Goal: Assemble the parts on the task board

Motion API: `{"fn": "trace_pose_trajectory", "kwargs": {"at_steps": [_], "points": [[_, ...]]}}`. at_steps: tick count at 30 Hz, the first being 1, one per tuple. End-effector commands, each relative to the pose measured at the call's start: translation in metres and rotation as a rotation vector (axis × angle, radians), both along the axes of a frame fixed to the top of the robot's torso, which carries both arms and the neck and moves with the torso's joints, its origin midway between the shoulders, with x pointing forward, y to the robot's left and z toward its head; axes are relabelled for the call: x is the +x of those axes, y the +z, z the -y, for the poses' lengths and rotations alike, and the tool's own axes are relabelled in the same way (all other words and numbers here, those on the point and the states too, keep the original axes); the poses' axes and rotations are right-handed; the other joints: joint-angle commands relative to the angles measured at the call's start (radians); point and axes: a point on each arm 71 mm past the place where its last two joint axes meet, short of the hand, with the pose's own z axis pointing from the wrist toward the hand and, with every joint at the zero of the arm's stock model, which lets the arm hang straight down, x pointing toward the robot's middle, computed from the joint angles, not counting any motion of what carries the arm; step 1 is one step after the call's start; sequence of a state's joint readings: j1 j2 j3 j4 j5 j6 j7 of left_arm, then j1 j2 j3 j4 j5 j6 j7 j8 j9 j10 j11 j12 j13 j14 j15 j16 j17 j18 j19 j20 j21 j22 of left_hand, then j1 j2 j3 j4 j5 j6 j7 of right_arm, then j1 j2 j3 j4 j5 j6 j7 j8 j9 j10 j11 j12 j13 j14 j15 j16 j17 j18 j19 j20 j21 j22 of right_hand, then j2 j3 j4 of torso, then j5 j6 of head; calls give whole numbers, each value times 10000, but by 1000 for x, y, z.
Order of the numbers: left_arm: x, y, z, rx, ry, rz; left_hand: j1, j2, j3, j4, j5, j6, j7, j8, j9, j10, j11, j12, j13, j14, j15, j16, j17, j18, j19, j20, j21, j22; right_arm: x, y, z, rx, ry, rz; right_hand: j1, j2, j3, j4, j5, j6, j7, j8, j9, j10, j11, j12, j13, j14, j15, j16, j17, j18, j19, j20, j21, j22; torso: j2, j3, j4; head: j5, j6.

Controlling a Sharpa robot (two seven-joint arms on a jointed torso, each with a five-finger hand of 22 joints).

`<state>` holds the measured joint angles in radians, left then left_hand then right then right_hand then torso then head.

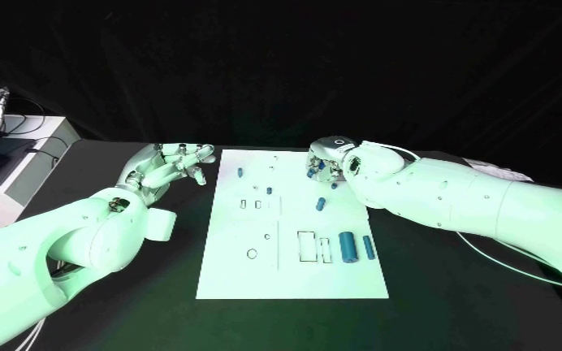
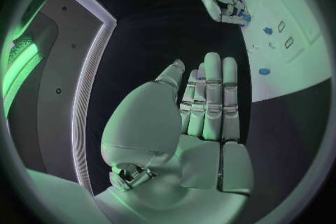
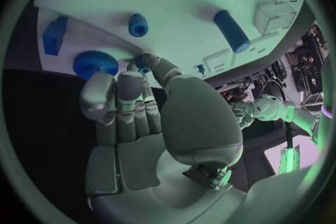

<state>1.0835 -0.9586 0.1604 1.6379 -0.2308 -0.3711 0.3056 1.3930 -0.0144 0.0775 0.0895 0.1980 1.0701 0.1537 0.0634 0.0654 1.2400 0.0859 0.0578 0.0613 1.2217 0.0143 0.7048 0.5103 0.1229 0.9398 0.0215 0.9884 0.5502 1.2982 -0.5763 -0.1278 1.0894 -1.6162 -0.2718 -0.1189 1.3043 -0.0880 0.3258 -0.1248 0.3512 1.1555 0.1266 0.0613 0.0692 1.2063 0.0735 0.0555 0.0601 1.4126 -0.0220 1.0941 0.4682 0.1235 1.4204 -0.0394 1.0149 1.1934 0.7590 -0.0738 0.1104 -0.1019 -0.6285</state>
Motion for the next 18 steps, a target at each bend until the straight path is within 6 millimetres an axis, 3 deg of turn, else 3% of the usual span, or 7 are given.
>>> {"fn": "trace_pose_trajectory", "kwargs": {"at_steps": [1, 4, 7, 18], "points": [[0, 1, 2, -21, -218, 34, 55, 28, 25, -49, 2, -54, 1, 8, 1, -52, -11, 38, 9, -96, -2, 37, -14, 190, -50, 19, 52, -17, -2, -6, -1, -33, 68, -184, 22, 164, 174, -38, -251, 148, -54, 33, 47, 150, -50, 26, 9, -21, -73, 52, -1, 135, 98, -1, 134, 160, 71, -3, 6, -7, 43], [0, 1, 2, -13, -220, 25, 55, 28, 25, -49, 2, -54, 1, 8, 1, -52, -11, 38, 9, -96, -2, 37, -14, 190, -50, 19, 52, -17, -3, -4, -2, 137, 93, 8, 70, 291, 261, -73, -256, 387, -135, 63, 104, 383, -134, 32, 15, -12, -128, 58, 7, 95, 115, -46, 195, 286, 93, -6, 11, 6, 87], [0, 1, 2, -1, -225, 18, 60, 23, 33, -63, 2, -60, 0, 6, 0, -57, -11, 38, 9, -100, -1, 42, -22, 190, -52, 19, 59, -24, -3, -1, -3, 448, 88, 259, 168, 556, 349, -128, -394, 663, -229, 79, 228, 713, -251, 30, 18, 2, -211, 78, 31, 29, 148, -121, 327, 456, 110, -8, 24, -8, 128], [2, -1, -1, 60, -130, -12, 64, 5, 43, -92, 3, -85, 21, 5, -1, -88, 3, 36, 8, -107, 5, 47, -41, 191, -59, 20, 69, -38, -6, 15, -13, 1768, -414, 805, -51, 696, 423, -520, -348, 728, -284, 48, 596, 835, -304, 32, 16, -4, -252, 123, 188, -68, 250, -207, 264, 1065, 185, -31, 53, 0, 248]]}}
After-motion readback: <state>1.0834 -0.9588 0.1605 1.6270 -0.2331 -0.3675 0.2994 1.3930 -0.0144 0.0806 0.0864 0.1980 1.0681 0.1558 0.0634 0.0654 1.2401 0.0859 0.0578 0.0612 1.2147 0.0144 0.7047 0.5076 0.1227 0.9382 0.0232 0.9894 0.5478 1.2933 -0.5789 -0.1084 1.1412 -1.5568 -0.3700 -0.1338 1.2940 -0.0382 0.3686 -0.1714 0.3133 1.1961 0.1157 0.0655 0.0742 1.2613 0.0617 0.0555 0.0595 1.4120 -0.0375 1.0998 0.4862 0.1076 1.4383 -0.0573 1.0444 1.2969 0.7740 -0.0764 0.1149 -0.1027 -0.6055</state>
